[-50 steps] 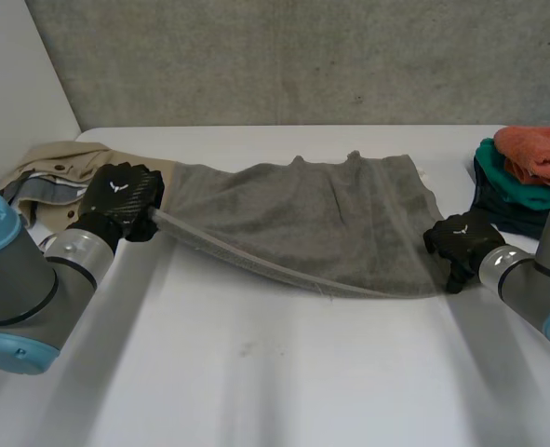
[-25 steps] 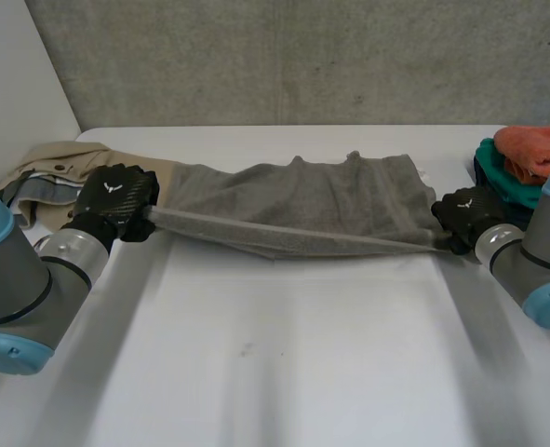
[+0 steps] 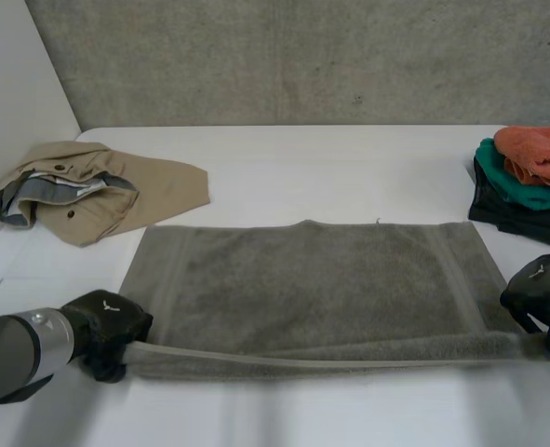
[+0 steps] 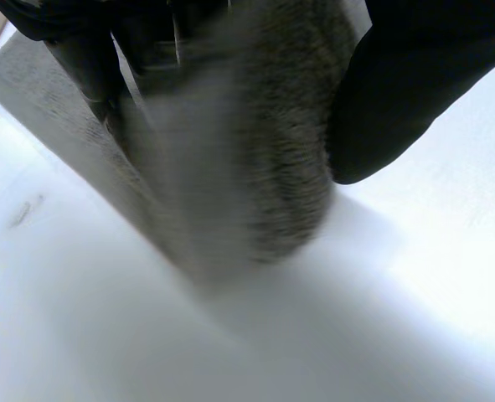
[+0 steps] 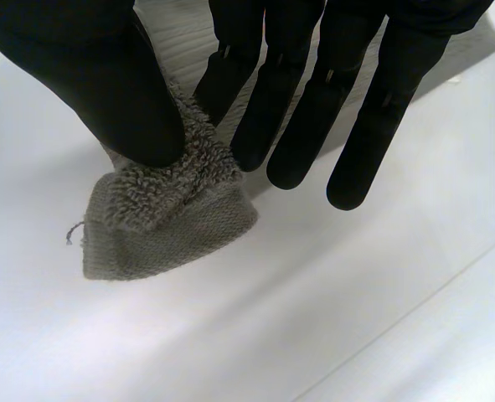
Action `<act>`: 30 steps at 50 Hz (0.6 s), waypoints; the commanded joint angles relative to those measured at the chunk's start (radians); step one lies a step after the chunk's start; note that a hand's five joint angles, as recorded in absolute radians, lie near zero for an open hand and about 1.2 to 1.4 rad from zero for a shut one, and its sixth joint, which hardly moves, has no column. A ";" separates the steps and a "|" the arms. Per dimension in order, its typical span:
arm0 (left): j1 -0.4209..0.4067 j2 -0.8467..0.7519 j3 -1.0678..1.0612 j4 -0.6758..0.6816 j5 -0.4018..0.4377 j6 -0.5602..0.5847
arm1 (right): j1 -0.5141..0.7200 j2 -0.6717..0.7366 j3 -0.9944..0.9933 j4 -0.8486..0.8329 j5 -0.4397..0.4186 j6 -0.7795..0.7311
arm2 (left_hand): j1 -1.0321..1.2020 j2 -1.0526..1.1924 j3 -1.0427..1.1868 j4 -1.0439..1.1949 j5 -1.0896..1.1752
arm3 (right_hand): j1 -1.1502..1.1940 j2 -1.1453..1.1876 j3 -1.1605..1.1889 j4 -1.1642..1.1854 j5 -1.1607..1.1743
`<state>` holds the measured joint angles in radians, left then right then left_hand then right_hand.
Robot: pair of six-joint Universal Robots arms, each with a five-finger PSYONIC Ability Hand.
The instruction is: Fold the laundry.
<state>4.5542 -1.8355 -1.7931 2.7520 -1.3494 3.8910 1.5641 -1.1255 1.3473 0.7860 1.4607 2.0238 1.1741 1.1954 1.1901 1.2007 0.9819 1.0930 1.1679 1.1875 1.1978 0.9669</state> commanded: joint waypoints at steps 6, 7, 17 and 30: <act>-0.060 -0.215 0.510 0.382 0.001 -0.137 | 0.120 0.130 -0.364 -0.321 0.078 0.263 | 0.222 0.201 0.206 0.196 0.240 | 0.303 0.228 0.209 0.198 0.255; -0.061 -0.215 0.588 0.469 -0.002 -0.169 | 0.126 0.124 -0.420 -0.409 0.096 0.339 | 0.222 0.201 0.206 0.196 0.240 | 0.303 0.228 0.209 0.198 0.255; -0.052 -0.217 0.784 0.884 -0.111 -0.436 | 0.137 0.027 -0.442 -0.876 0.095 0.601 | 0.222 0.201 0.206 0.196 0.240 | 0.303 0.228 0.209 0.198 0.255; -0.041 -0.254 0.686 0.778 -0.102 -0.438 | 0.189 0.151 -0.470 -0.709 0.049 0.527 | 0.222 0.201 0.206 0.196 0.240 | 0.303 0.228 0.209 0.198 0.255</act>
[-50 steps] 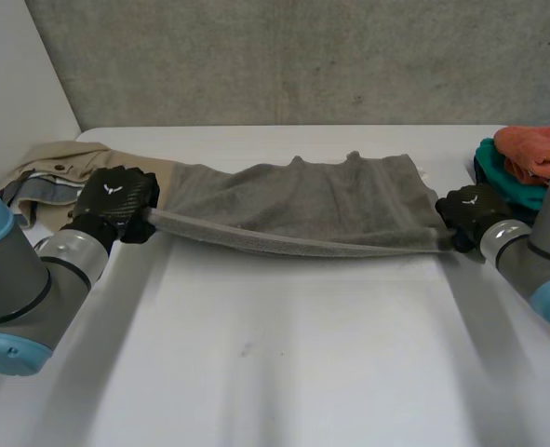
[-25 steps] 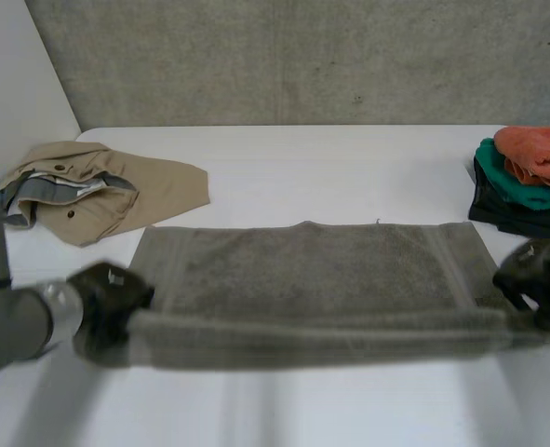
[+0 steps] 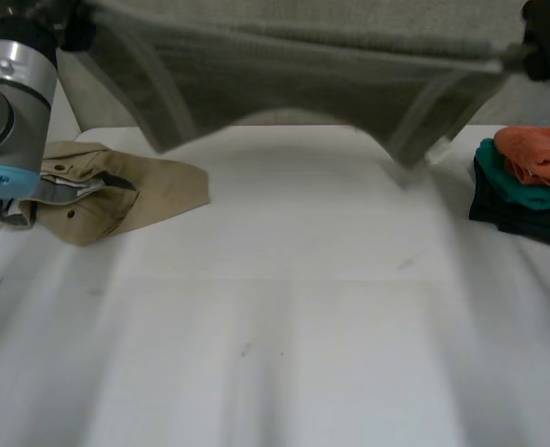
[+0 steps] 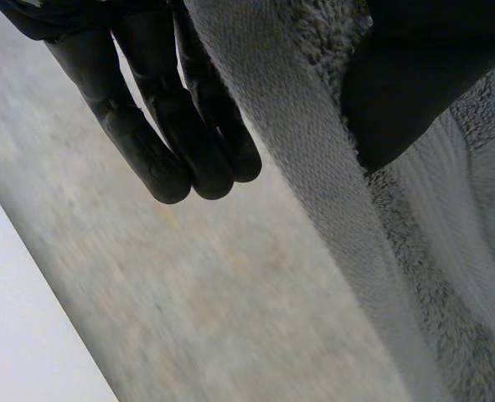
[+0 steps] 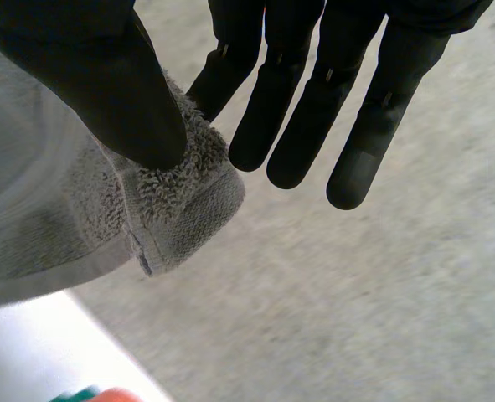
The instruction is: Fold the laundry.
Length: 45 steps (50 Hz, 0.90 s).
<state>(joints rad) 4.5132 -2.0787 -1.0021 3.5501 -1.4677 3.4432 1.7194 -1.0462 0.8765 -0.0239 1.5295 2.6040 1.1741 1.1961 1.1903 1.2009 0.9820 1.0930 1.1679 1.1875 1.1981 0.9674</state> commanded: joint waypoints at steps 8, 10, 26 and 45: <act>-0.003 -0.026 -0.351 -0.033 0.009 0.024 | 0.040 0.184 0.091 0.128 -0.019 -0.113 | 0.222 0.200 0.206 0.195 0.240 | 0.303 0.228 0.209 0.198 0.254; -0.002 -0.011 -0.456 -0.074 0.001 0.046 | 0.034 0.195 0.127 0.156 -0.015 -0.140 | 0.222 0.200 0.206 0.195 0.240 | 0.303 0.228 0.209 0.198 0.254; 0.090 0.357 -0.934 -0.681 0.104 0.476 | -0.112 -0.119 0.522 0.667 0.029 -0.522 | 0.222 0.200 0.206 0.195 0.240 | 0.303 0.228 0.209 0.198 0.254; -0.046 -0.068 -0.345 -0.476 -0.055 0.289 | -0.031 0.139 0.284 0.277 0.024 -0.325 | 0.222 0.200 0.206 0.195 0.240 | 0.303 0.228 0.209 0.198 0.254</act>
<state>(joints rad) 4.5167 -1.9408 -1.6190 3.0158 -1.4174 3.7992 1.6596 -1.0094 1.2789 0.4140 1.5472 2.1923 1.1741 1.1963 1.1904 1.2009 0.9989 1.0925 1.1679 1.1876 1.1982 0.9935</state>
